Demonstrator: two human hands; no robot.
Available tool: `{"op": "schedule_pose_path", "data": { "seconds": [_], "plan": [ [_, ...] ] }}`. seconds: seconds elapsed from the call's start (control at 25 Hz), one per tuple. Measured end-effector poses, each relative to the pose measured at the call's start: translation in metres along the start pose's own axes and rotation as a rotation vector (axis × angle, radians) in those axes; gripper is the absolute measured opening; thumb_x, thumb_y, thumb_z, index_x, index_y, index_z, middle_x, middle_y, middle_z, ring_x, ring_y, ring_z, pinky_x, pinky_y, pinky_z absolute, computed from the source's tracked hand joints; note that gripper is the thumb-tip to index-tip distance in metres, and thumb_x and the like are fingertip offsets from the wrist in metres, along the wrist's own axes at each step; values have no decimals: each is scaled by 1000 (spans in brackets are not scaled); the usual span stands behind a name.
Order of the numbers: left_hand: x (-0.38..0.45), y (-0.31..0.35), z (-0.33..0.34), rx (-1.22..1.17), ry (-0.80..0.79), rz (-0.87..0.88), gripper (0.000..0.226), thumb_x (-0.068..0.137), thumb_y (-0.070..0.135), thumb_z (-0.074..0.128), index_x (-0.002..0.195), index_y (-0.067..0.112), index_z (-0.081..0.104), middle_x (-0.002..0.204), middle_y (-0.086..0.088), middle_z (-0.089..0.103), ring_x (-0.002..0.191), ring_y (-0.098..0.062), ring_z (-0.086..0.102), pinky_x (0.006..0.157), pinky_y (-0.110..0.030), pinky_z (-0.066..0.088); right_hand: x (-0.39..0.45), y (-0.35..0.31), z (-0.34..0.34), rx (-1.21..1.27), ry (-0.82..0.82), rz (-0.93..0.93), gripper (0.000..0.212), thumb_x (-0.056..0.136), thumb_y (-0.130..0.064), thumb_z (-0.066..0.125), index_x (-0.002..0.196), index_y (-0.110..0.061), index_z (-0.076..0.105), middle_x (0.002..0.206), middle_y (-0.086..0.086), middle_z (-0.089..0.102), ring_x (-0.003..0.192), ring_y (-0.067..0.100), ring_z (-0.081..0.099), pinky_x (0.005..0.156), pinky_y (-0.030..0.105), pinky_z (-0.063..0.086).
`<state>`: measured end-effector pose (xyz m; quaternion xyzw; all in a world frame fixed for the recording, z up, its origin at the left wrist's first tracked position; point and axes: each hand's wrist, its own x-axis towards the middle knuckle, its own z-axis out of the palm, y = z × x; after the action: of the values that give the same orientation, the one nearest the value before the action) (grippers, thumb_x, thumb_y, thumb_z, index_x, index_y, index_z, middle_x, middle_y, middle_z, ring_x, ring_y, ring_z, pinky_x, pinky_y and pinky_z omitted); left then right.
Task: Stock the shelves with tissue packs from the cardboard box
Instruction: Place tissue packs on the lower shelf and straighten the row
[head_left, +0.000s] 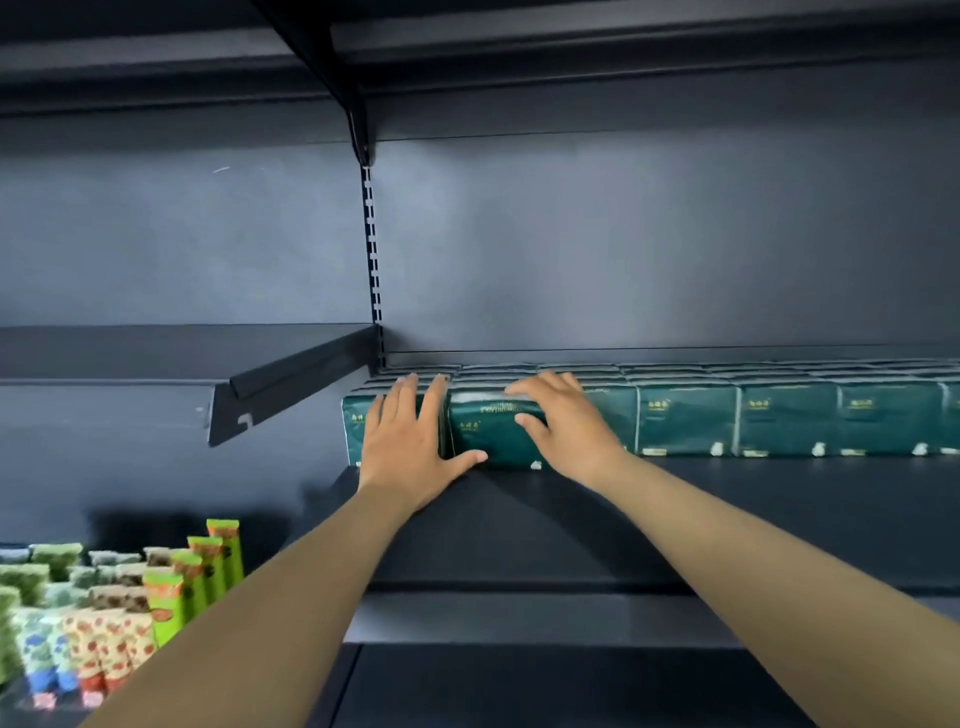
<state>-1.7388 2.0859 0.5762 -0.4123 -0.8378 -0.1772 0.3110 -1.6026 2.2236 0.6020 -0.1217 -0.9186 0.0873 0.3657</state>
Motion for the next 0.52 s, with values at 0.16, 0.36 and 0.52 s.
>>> {"op": "schedule_pose_path", "data": {
  "seconds": [0.16,0.36,0.52],
  "plan": [
    [17,-11,29,3,28,12,106,70,79,50,150,19,15,151,-10,25,142,-24,15,116,-43,3,15,20,29,-104,-14,-37,42,91,-32,56,131,-22,47,128,-6,45,122,14,32,103,37,34],
    [24,-14,39,-10,88,51,106,64,83,43,148,20,25,138,-8,39,131,-25,32,113,-42,8,15,17,39,-180,30,-125,44,92,-31,53,134,-21,45,130,-5,44,123,14,28,100,37,35],
    [22,-14,41,-24,120,65,105,62,82,42,143,16,35,129,-10,47,124,-28,41,112,-46,17,13,15,40,-226,3,-83,50,94,-37,49,140,-25,35,137,-6,36,128,14,23,103,35,30]
  ]
}}
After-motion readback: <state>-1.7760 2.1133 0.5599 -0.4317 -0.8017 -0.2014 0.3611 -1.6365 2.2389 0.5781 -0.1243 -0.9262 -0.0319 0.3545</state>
